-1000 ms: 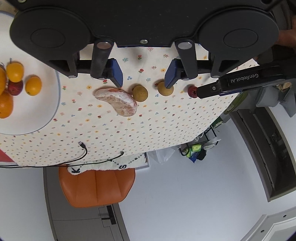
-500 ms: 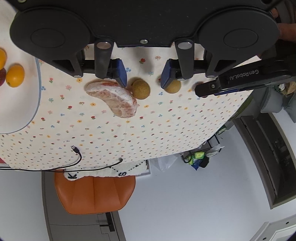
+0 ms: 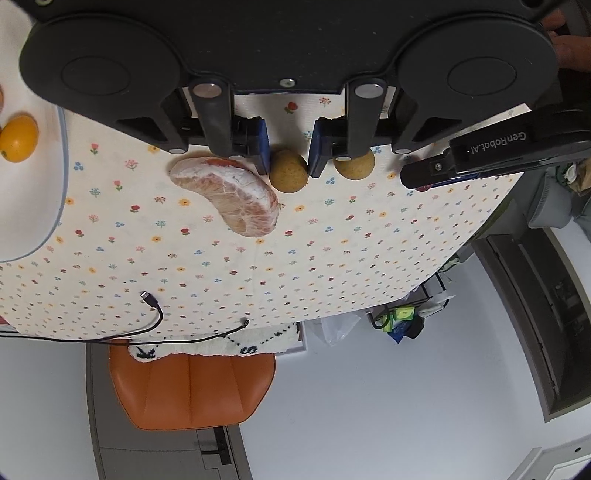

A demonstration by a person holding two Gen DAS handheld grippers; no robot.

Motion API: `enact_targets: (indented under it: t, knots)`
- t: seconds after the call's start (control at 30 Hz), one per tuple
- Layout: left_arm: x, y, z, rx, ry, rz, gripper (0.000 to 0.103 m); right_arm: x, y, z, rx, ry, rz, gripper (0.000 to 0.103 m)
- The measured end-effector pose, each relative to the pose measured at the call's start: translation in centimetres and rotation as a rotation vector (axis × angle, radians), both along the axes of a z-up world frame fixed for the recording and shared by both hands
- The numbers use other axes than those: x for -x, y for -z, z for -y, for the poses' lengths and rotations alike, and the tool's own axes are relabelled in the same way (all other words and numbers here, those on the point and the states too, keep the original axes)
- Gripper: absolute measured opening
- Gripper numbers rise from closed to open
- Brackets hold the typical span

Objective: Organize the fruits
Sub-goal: 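Grasp a red plum with the left gripper while the right gripper grasps a small brown fruit, then carry the plum with the left gripper while the right gripper carries the brown fruit onto the plate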

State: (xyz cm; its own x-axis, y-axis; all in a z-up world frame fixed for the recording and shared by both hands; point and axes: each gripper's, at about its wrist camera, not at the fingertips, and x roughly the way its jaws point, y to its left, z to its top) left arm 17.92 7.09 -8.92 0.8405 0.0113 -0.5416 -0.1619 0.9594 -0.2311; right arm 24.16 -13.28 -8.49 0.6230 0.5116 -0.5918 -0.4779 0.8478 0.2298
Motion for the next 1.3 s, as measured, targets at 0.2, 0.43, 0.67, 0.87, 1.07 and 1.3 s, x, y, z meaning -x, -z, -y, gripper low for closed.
enact_targets:
  t: [0.2,0.43,0.67,0.87,1.07,1.3]
  knots:
    - [0.7,-0.8,1.0,-0.007,0.012,0.015,0.022,1.1,-0.4,0.9,-0.013,0.002,0.015,0.021]
    - [1.7,-1.8,2.8,-0.014,0.031,0.032,0.022,2.5,-1.6,3.0,-0.042,0.025,0.04,0.021]
    - [2.6,-2.9,5.3,-0.028,0.07,0.062,0.022,4.0,-2.7,5.1,-0.072,0.048,0.069,0.021]
    - [3.1,-3.5,7.0,-0.034,0.099,0.08,0.022,4.9,-3.2,6.9,-0.084,0.07,0.09,0.021]
    - [3.4,-4.1,8.6,-0.036,0.125,0.097,0.022,5.7,-3.6,8.7,-0.092,0.1,0.103,0.021]
    - [3.7,-4.7,10.4,-0.039,0.156,0.115,0.022,6.4,-3.9,10.5,-0.098,0.13,0.118,0.021]
